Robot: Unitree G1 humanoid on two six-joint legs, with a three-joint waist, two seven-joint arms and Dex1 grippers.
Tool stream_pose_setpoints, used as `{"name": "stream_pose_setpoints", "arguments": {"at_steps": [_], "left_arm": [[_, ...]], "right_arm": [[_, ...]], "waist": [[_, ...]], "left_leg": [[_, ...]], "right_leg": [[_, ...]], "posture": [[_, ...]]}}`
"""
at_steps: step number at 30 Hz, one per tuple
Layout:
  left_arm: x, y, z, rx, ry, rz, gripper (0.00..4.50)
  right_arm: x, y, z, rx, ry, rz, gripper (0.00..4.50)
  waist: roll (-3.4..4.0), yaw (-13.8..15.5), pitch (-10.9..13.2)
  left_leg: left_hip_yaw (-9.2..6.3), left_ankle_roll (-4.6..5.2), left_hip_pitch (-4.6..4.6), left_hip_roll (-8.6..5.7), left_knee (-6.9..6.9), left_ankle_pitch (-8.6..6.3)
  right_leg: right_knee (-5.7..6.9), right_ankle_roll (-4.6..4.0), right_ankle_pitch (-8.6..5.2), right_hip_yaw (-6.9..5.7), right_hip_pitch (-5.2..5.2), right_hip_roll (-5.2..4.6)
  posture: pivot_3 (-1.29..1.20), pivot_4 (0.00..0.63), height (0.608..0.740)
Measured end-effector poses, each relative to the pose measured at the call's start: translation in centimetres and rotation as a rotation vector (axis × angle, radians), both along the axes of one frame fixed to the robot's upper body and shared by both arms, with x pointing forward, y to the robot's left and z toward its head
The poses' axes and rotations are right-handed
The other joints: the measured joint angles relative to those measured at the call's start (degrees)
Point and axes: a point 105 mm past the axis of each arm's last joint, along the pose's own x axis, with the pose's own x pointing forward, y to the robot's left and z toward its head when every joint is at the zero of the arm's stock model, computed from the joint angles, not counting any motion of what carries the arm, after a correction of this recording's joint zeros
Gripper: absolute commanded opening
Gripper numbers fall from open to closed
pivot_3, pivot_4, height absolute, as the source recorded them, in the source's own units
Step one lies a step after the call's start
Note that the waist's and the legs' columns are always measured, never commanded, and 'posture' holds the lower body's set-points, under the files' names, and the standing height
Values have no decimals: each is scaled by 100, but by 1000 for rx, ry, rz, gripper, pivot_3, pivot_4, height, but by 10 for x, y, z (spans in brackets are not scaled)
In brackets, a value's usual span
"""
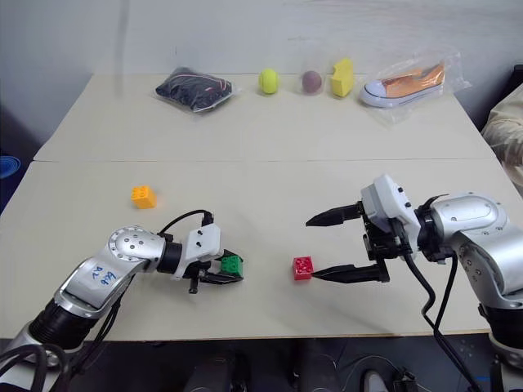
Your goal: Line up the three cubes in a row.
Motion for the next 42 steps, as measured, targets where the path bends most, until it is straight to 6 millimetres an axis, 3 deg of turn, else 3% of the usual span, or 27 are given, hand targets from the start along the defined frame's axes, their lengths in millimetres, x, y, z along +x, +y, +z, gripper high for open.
{"name": "stream_pose_setpoints", "arguments": {"at_steps": [8, 10, 18, 19, 22, 25, 28, 35, 38, 42], "left_arm": [[-1, -1, -1, 10, -5, -6, 1523], [-1, -1, -1, 12, -4, -8, 2260], [-7, 7, -5, 16, 45, 1, 4495], [-8, 12, -3, 10, 51, 19, 4495], [-10, 37, 8, -2, 51, 112, 4495], [-30, 92, 20, -46, 91, 324, 4495], [-41, 127, 31, -79, 59, 484, 4495], [-69, 221, 27, -200, -41, 1104, 4495], [-68, 222, 24, -236, -55, 1178, 4495], [-44, 210, 38, -286, -113, 1203, 4495]], "right_arm": [[2, 0, 0, 4, -6, -15, 4500], [2, 1, 1, 5, -10, -18, 4500], [3, 2, 2, 13, -17, -18, 4500], [4, 3, 2, 14, -18, -14, 4500], [8, 1, 2, 25, -14, -16, 4500], [12, 3, 5, 37, -11, 2, 4500], [17, 1, 7, 50, -3, 4, 4500], [26, 9, 12, 82, -4, 50, 4500], [27, 12, 14, 83, 1, 76, 4500], [33, 17, 22, 102, -29, 83, 4500]], "waist": [[0, -1, 0], [0, -1, 0], [0, -8, 0], [0, -10, 0], [0, -45, 0], [-1, -152, 1], [-1, -127, 1], [-3, -92, -1], [-4, -15, -1], [-14, 31, -7]], "left_leg": [[-1, 2, 0, -2, 1, 1], [-1, 2, 1, -2, 1, 1], [-2, 2, 0, -1, 1, 1], [-3, 2, -1, 0, 1, 1], [-3, -1, 1, 7, -2, 2], [-6, -7, 0, 19, -5, -1], [-10, -5, -1, 14, -2, 0], [-12, -6, 0, 12, -5, -4], [-16, -5, -1, 8, -4, -4], [-25, -9, -1, 5, -5, -6]], "right_leg": [[0, 0, 0, -1, 1, -1], [1, 0, 0, -1, 1, 0], [1, 0, 0, -1, 1, -1], [0, 0, 0, -2, 1, 0], [-1, 0, 0, -2, 0, 3], [-8, -4, -2, -5, -3, 9], [-15, -4, -2, -7, 4, 4], [-20, -3, -1, -6, 4, -1], [-16, -3, -1, -8, 4, -9], [-11, -3, -1, -11, 6, -15]], "posture": [[0, 150, 740], [0, 150, 740], [0, 150, 740], [0, 150, 740], [0, 150, 740], [0, 150, 740], [0, 150, 740], [0, 150, 740], [0, 150, 740], [0, 150, 740]]}}
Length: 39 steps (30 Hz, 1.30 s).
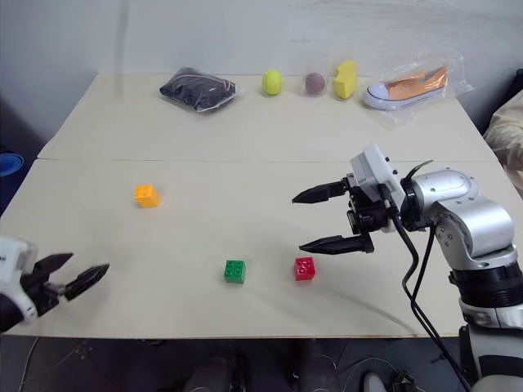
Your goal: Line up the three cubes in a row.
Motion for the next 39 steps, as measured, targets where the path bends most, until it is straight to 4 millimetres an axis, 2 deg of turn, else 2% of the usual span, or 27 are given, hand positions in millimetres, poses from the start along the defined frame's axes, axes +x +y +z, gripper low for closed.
{"name": "stream_pose_setpoints", "arguments": {"at_steps": [6, 8, 14, 19, 23, 31, 39], "left_arm": [[46, -18, 19, -32, -43, 60, 4495], [63, -21, 20, -36, -37, 78, 4495], [108, -21, 5, -48, 19, 172, 4495], [141, -36, -5, -94, 38, 179, 4495], [156, -45, -8, -84, 47, 177, 4495], [162, -49, -9, -47, 45, 219, 4495], [159, -60, -9, -36, 54, 236, 2016]], "right_arm": [[23, 0, 1, 37, -50, -129, 4500], [28, 1, 3, 53, -68, -161, 4500], [34, 2, 7, 81, -90, -217, 4500], [32, 4, 10, 91, -107, -221, 4500], [27, 8, 11, 99, -105, -213, 4500], [25, 7, 7, 103, -89, -223, 4500], [25, 8, 6, 102, -92, -225, 4500]], "waist": [[-3, -57, -2], [-3, -60, -2], [-3, -64, -2], [-5, -47, -3], [-7, -48, -3], [-8, -52, -4], [-8, -46, -4]], "left_leg": [[7, -1, -2, -1, -1, 2], [13, 0, 0, -1, -1, 4], [20, -2, -2, 0, -1, 6], [21, 2, -5, -4, 1, 8], [21, 2, -6, -4, 1, 8], [23, 2, -4, -5, 1, 9], [23, 4, -4, -6, 2, 10]], "right_leg": [[17, 1, 0, 0, -2, 9], [23, 1, 1, 2, -3, 13], [28, 3, 2, 3, -5, 17], [27, 9, 5, 3, -5, 17], [28, 10, 5, 1, -5, 17], [29, 11, 6, 4, -5, 17], [29, 13, 7, 5, -5, 15]], "posture": [[0, 150, 740], [0, 150, 740], [0, 150, 740], [0, 150, 740], [0, 150, 740], [0, 150, 740], [0, 150, 740]]}}
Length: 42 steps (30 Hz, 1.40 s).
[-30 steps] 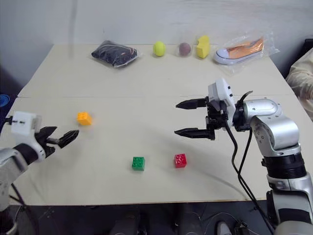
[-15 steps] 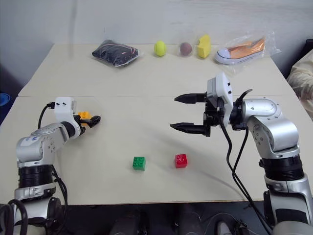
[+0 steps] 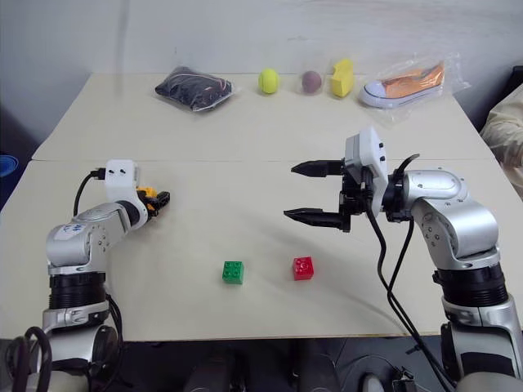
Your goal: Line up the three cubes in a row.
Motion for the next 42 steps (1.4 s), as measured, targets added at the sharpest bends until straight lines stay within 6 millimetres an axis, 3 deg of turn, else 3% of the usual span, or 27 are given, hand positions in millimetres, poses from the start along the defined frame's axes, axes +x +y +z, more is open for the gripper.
{"name": "stream_pose_setpoints", "arguments": {"at_steps": [2, 8, 11, 15, 18, 20, 26, 34, 40, 42], "left_arm": [[-1, 0, 1, 5, -1, 3, 1516], [-5, 9, 6, 8, -5, -42, 1547], [-22, 3, 14, 32, -10, -307, 1547], [-70, -28, 25, 111, 9, -848, 1547], [-108, -37, 16, 184, 110, -1180, 1547], [-121, -40, 8, 230, 171, -1327, 1547], [-117, -40, -9, 332, 202, -1474, 1547], [-109, -44, -25, 416, 205, -1569, 1547], [-105, -45, -24, 469, 192, -1571, 1547], [-104, -46, -24, 476, 187, -1563, 2293]], "right_arm": [[0, 0, 0, -1, -2, 2, 4500], [-3, -2, -4, -17, 10, 15, 4500], [-11, -12, -13, -87, 39, 44, 4500], [-21, -22, -26, -162, 66, 71, 4500], [-24, -28, -30, -192, 60, 69, 4500], [-25, -32, -37, -209, 77, 58, 4500], [-38, -39, -48, -261, 80, 59, 4500], [-42, -44, -44, -260, 62, 39, 4500], [-43, -44, -45, -262, 63, 40, 4500], [-43, -44, -45, -262, 63, 41, 4500]], "waist": [[0, 0, 0], [0, -11, 0], [0, -16, 0], [2, -29, 1], [8, -30, 4], [10, 2, 5], [12, 3, 6], [12, -23, 6], [12, -9, 6], [12, -6, 6]], "left_leg": [[0, 0, 0, 0, 0, 0], [0, -1, 0, 3, -1, 0], [1, -4, -1, 3, -6, -2], [4, -9, -1, 3, -4, -5], [5, -12, 5, 5, -4, -6], [1, -11, 2, 4, -3, -5], [4, -3, -2, 2, -3, -4], [8, 3, 0, 6, -4, -4], [7, 5, 0, 3, -2, -4], [7, 6, 1, 3, -1, -3]], "right_leg": [[0, 0, 0, -1, 0, 1], [-2, 0, 0, -2, -1, 3], [-10, 0, 0, -1, -2, 4], [-39, -2, -2, 3, -5, 1], [-38, -7, -4, 5, -4, 2], [-38, -8, -5, -1, -4, 1], [-39, -7, -4, -2, -4, 4], [-37, -5, -3, 0, -5, 9], [-34, -4, -3, 2, -4, 5], [-31, -4, -3, 3, -4, 4]], "posture": [[0, 150, 740], [0, 150, 740], [0, 150, 740], [0, 150, 740], [0, 150, 740], [0, 150, 740], [0, 150, 740], [0, 150, 740], [0, 150, 740], [0, 150, 740]]}}
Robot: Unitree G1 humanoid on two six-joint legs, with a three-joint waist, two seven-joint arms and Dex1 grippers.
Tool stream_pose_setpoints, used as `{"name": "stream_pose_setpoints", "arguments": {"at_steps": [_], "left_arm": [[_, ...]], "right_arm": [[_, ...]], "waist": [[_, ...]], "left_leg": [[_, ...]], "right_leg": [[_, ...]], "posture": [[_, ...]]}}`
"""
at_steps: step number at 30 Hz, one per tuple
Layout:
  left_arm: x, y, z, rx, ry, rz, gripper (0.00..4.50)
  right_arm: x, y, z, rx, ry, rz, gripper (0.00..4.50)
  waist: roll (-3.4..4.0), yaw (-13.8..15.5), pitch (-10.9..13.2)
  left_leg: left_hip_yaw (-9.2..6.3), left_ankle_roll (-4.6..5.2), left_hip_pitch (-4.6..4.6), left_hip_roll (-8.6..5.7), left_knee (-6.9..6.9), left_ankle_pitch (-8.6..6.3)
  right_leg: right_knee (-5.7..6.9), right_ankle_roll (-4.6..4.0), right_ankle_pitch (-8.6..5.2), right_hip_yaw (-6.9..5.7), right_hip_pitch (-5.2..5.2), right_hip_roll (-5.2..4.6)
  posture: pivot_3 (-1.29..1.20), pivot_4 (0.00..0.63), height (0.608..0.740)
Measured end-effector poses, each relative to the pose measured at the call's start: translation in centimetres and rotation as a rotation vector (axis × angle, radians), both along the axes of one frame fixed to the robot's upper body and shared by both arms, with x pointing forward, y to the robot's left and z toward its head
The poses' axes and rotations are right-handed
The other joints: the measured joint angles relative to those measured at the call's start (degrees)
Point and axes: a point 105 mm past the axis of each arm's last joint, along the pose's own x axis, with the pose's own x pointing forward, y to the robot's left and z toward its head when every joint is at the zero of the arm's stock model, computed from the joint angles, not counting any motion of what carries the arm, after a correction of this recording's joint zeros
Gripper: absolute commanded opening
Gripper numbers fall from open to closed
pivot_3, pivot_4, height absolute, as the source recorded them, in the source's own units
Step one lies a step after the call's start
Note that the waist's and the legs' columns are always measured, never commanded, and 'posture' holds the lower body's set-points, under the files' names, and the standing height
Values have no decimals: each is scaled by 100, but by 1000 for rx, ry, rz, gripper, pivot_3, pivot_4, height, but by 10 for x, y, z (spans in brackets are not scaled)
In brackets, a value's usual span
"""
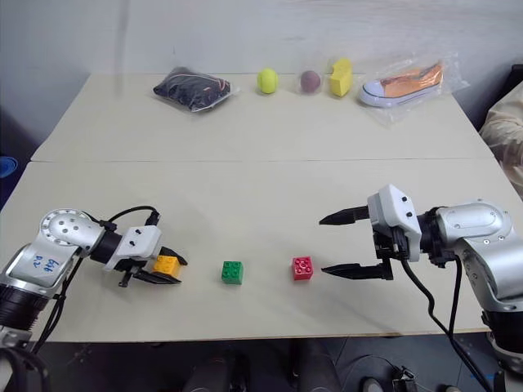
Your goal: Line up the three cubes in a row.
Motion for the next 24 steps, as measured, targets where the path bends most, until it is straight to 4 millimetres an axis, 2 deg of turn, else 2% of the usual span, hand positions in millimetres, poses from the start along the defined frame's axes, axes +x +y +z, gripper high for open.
{"name": "stream_pose_setpoints", "arguments": {"at_steps": [1, 8, 10, 13, 18, 21, 24], "left_arm": [[0, 0, 0, -1, 0, 3, 2469], [-17, 7, 0, -27, 82, 49, 4472], [-22, 18, 4, -24, 107, 91, 4472], [-34, 38, 22, -37, 123, 160, 4472], [-57, 69, 68, -77, 101, 306, 4472], [-63, 73, 89, -129, 69, 358, 4472], [-66, 70, 91, -146, 79, 359, 4472]], "right_arm": [[0, 0, 0, 0, 0, 0, 4500], [-2, -1, -1, -10, 7, 19, 4500], [-4, -5, -2, -33, 20, 20, 4500], [-7, -16, -6, -60, 47, 18, 4500], [-12, -51, -12, -119, 127, -50, 4500], [-14, -59, -15, -118, 140, -67, 4500], [-13, -60, -15, -112, 141, -73, 4500]], "waist": [[0, 2, 0], [0, -5, 0], [0, -24, 0], [1, -24, 1], [2, -5, 2], [5, -1, 3], [7, -14, 4]], "left_leg": [[0, 0, 0, 0, 0, 0], [-2, 1, 1, 2, 0, 0], [-1, 0, 1, 5, -2, 0], [-2, -2, -2, 7, -3, -1], [-4, 2, -1, 6, -2, -3], [-5, 2, 4, 3, 0, -2], [-3, -3, 5, 5, -2, -3]], "right_leg": [[1, 0, 0, 0, 0, -1], [0, 0, 0, 0, 0, -1], [-1, 0, 0, 0, -1, 1], [-5, -1, -1, -1, -2, 3], [-13, -1, -1, -2, 3, -1], [-10, 0, -1, -1, 7, -3], [-7, -1, -1, 1, 4, 1]], "posture": [[0, 150, 740], [0, 150, 740], [0, 150, 740], [0, 150, 740], [0, 150, 740], [0, 150, 740], [0, 150, 740]]}}
